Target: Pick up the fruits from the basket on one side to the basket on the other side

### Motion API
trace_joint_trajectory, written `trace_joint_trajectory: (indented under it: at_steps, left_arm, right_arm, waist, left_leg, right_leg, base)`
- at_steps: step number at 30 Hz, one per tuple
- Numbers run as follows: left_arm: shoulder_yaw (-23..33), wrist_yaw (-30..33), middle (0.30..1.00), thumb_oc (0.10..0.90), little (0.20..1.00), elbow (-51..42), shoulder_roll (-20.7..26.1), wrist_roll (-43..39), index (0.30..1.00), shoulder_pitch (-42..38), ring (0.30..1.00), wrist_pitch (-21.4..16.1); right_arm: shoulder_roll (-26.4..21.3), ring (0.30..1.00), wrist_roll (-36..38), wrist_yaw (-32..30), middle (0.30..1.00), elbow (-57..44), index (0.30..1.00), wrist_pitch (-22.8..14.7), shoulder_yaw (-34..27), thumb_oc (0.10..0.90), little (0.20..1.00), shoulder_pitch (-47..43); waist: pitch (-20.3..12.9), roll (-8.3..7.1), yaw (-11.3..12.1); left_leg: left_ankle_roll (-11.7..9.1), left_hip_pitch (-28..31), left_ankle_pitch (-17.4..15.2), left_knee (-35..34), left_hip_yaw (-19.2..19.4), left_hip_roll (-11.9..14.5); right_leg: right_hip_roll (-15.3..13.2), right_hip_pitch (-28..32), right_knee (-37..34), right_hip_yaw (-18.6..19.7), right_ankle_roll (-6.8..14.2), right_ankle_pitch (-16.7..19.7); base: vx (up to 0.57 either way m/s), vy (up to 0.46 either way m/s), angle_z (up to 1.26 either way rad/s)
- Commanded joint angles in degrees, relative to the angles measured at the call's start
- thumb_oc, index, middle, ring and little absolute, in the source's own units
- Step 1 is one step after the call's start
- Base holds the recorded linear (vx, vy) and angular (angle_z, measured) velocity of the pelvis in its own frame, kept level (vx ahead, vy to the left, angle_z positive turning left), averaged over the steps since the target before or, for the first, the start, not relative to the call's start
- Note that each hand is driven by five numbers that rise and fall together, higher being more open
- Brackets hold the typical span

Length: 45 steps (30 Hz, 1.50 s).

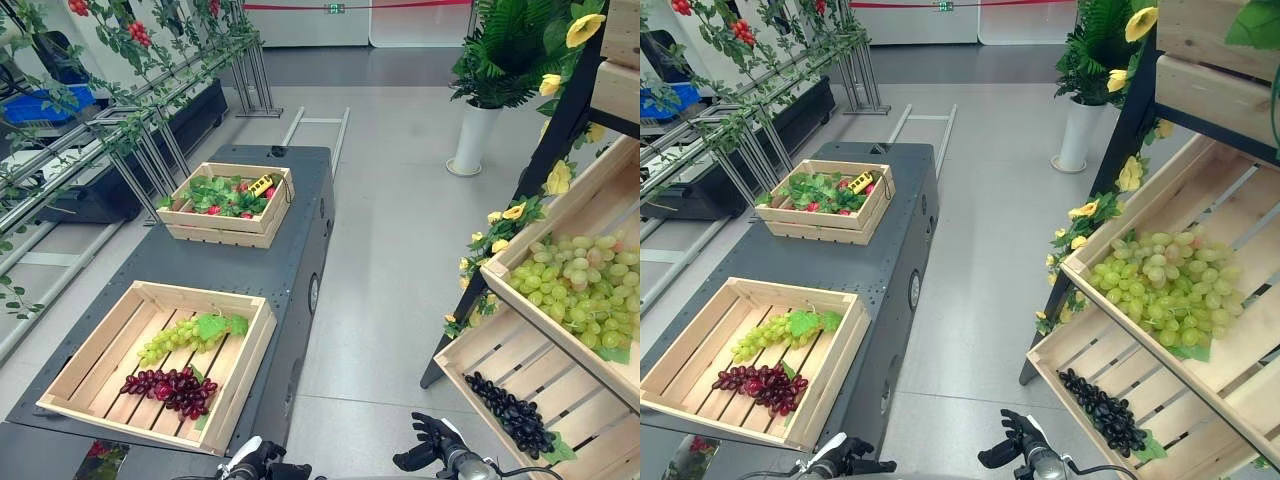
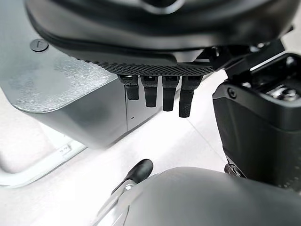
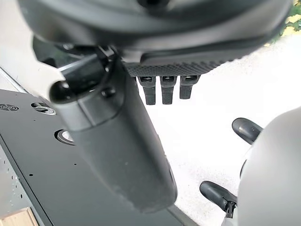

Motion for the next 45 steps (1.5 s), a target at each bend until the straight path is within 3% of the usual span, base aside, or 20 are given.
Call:
trace_joint_trajectory:
  at_steps: [1,10,15,23,27,31,34,37,43,45]
  left_arm:
    - [0.35,3.23,0.900,0.800,0.900,1.06,-3.61,-1.76,0.900,-5.92,0.900,-6.41]
    - [-0.18,2.95,0.900,0.800,0.900,-2.65,-2.95,-3.33,0.900,-5.93,0.900,-18.35]
    - [0.08,2.77,0.900,0.800,0.900,-4.59,-2.07,-4.83,0.900,-6.38,0.900,-20.11]
    - [-0.62,-0.69,0.900,0.800,0.900,-3.09,-2.58,-5.04,0.900,-6.36,0.900,-19.79]
    - [-0.48,2.48,0.900,0.800,0.900,-3.04,-2.54,-4.14,0.900,-6.48,0.900,-23.88]
    - [2.69,9.52,0.900,0.800,0.900,-6.76,-1.98,-12.57,0.900,-7.23,0.900,-28.22]
    - [9.68,13.28,0.900,0.800,0.900,-14.97,-0.60,-20.86,0.900,-7.44,0.900,-29.55]
    - [14.96,18.05,0.900,0.800,0.900,-21.69,1.07,-22.11,0.900,-7.01,0.900,-31.11]
    - [23.50,26.67,0.900,0.800,0.900,-29.53,5.11,-20.67,0.900,-8.52,0.900,-29.05]
    - [25.77,28.75,0.900,0.800,0.900,-30.08,7.04,-20.25,0.900,-10.03,0.900,-26.82]
  right_arm:
    - [-0.11,0.900,-0.35,-1.59,0.900,2.52,0.900,-2.18,0.42,0.800,0.900,-3.70]
    - [-0.13,0.900,-0.09,-1.12,0.900,2.19,0.900,-2.55,0.57,0.800,0.900,-4.31]
    - [-0.41,0.900,0.70,-0.87,0.900,1.41,0.900,-2.47,0.99,0.800,0.900,-4.62]
    - [-0.15,0.900,0.19,-1.45,0.900,1.36,0.900,-2.13,1.08,0.800,0.900,-4.49]
    - [-0.03,0.900,-0.09,-1.70,0.900,1.68,0.900,-2.05,1.07,0.800,0.900,-4.52]
    - [-0.23,0.900,0.30,-1.66,0.900,1.27,0.900,-1.73,0.76,0.800,0.900,-4.42]
    - [-1.23,0.900,2.00,-1.10,0.900,-0.19,0.900,-0.88,0.03,0.800,0.900,-4.13]
    - [-1.84,0.900,2.82,-0.46,0.900,-1.60,0.900,-0.84,-0.91,0.800,0.900,-3.39]
    - [-3.22,0.900,3.08,-0.20,0.900,-4.59,0.900,-1.39,-1.05,0.800,0.900,-2.08]
    - [-3.59,0.900,2.93,-0.41,0.900,-4.55,0.900,-1.71,-0.66,0.800,0.900,-1.78]
  waist:
    - [1.19,-1.23,0.45]
    - [1.64,-1.11,1.39]
    - [2.42,-1.02,1.89]
    - [2.59,-1.09,1.61]
    - [2.24,-1.14,1.24]
    - [2.08,-1.00,1.30]
    - [2.53,-0.97,2.35]
    - [2.81,-0.90,3.26]
    - [3.80,0.30,4.09]
    - [3.97,0.99,4.03]
  left_leg:
    - [1.30,2.16,-8.15,0.51,3.34,-3.14]
    - [1.25,2.12,-7.93,0.51,2.65,-3.23]
    - [1.30,1.99,-7.74,0.51,2.45,-3.26]
    - [1.10,1.83,-7.61,0.51,2.63,-3.00]
    - [0.91,2.00,-7.71,0.51,2.93,-2.81]
    - [0.72,2.11,-7.68,0.51,2.68,-2.79]
    - [0.67,1.98,-7.27,0.51,1.79,-2.93]
    - [0.65,1.80,-6.94,0.51,0.91,-3.10]
    - [0.35,0.29,-5.51,0.51,-0.85,-3.45]
    - [0.10,-0.26,-5.11,0.51,-1.34,-3.58]
  right_leg:
    - [-0.27,1.33,1.77,2.69,0.57,-4.19]
    - [-0.49,1.14,2.78,2.25,0.36,-4.75]
    - [-0.63,1.04,3.02,1.94,0.21,-4.84]
    - [-0.35,1.10,2.47,1.98,0.04,-4.72]
    - [-0.23,1.35,2.19,2.36,-0.03,-4.74]
    - [-0.32,1.50,2.11,2.56,0.00,-4.74]
    - [-0.48,1.82,1.90,1.86,-0.43,-4.55]
    - [-0.74,1.87,2.23,1.13,-0.84,-4.68]
    - [-1.34,0.27,4.90,-0.24,-1.86,-6.18]
    - [-1.47,-0.27,5.57,-0.83,-2.28,-6.76]
  base:
    - [0.00,0.000,0.00]
    - [0.00,0.000,0.00]
    - [0.00,0.000,0.00]
    - [-0.01,-0.021,0.01]
    - [0.00,0.000,0.00]
    - [0.00,0.000,0.00]
    - [0.00,-0.012,0.00]
    - [0.00,-0.021,0.01]
    - [-0.03,-0.006,0.12]
    - [-0.01,0.025,0.30]
